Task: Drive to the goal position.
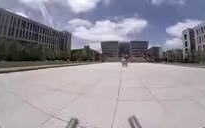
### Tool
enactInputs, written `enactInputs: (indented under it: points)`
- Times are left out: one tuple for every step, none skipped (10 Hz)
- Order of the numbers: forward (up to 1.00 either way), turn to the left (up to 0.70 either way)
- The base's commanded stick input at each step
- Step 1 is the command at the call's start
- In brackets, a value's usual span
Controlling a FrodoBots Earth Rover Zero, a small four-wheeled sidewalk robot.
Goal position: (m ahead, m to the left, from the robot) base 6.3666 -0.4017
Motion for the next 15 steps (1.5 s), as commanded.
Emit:
enactInputs:
  points:
    - [0.00,0.00]
    - [0.00,0.00]
    - [0.70,0.00]
    - [0.70,0.00]
    - [0.70,0.00]
    - [0.70,0.00]
    - [0.70,0.00]
    - [0.70,0.00]
    - [0.70,0.00]
    - [0.70,0.00]
    - [0.70,0.00]
    - [0.70,0.00]
    - [0.70,0.00]
    - [0.70,0.00]
    - [0.70,0.00]
